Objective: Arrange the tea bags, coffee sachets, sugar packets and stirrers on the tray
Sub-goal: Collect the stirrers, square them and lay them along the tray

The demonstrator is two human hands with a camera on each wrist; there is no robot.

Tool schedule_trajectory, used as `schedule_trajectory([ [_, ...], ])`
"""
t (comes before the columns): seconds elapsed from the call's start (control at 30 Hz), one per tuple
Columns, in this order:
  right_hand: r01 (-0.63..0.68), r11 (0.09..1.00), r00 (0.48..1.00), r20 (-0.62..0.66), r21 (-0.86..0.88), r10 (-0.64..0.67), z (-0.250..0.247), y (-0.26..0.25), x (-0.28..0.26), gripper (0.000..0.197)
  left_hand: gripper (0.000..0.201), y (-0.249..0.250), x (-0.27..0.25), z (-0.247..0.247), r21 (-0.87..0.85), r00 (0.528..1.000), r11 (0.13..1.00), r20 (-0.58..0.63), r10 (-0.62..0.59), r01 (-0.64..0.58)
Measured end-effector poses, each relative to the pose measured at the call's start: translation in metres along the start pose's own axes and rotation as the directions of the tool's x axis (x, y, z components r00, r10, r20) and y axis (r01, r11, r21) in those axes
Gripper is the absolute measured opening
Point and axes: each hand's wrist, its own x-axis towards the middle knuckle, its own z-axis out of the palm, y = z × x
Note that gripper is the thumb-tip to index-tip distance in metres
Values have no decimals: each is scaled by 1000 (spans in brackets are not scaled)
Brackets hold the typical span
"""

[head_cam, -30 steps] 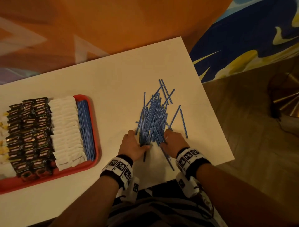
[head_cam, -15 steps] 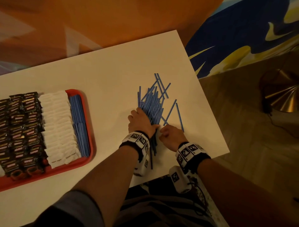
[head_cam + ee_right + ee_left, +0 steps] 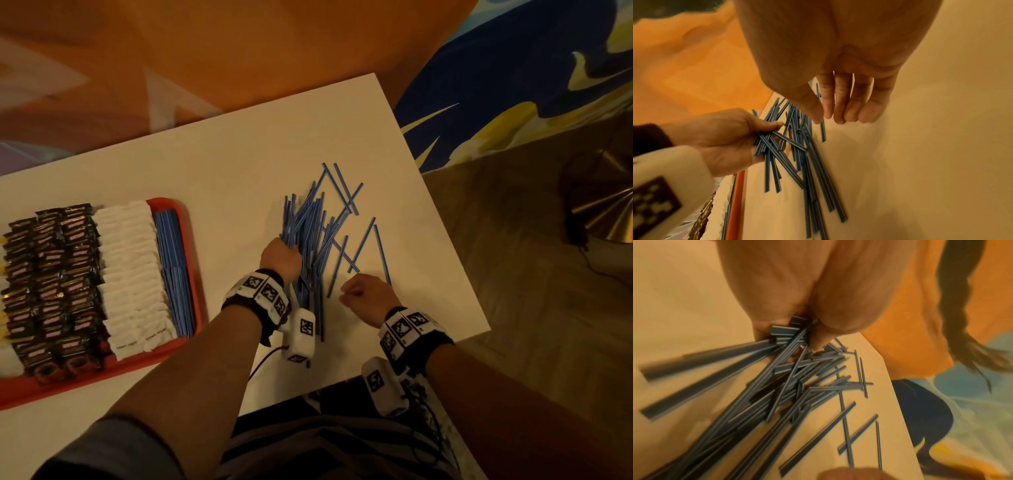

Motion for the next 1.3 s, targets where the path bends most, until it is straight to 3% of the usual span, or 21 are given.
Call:
schedule_trajectory([
  [0.13, -2, 1000, 1000, 7, -26, 2, -2, -3, 0, 8, 22, -5, 1, -11, -198, 999, 979, -7, -50, 47],
  [0.27, -4, 999, 1000, 4, -37, 4, -1, -6, 0, 11, 44, -15, 3, -18, -350, 997, 934, -4, -82, 76],
  [0.43, -8, 1000, 1000, 1, -14, 8, -2, -6, -1, 8, 30, -22, 4, -22, -516, 982, 847, -51, -180, 128],
  [0.6, -3, 1000, 1000, 8, -30, 3, -2, -9, 0, 6, 28, -23, 3, -29, -571, 967, 803, -59, -249, 172],
  [0.83, 64, 998, 998, 13, -26, -64, -9, -38, 9, 4, 35, -14, -5, -36, -646, 980, 749, -6, -198, 147],
  [1.0, 139, 976, 990, -23, 167, -138, -21, -91, 20, 13, 37, -3, -19, -46, -666, 981, 729, 23, -191, 158],
  [1.1, 82, 916, 990, 75, 393, -121, -25, -130, 25, 64, 33, 4, -29, -52, -637, 986, 758, 20, -164, 139],
  [1.17, 26, 862, 983, 142, 506, -113, -25, -155, 30, 85, 34, 9, -36, -54, -603, 992, 790, 16, -129, 112],
  [1.23, -15, 801, 987, 137, 599, -83, -25, -178, 34, 86, 35, 14, -43, -58, -562, 996, 823, 23, -84, 82],
  [1.3, 29, 779, 997, 43, 626, -71, -26, -197, 38, 63, 39, 18, -49, -62, -513, 999, 858, 29, -33, 43],
])
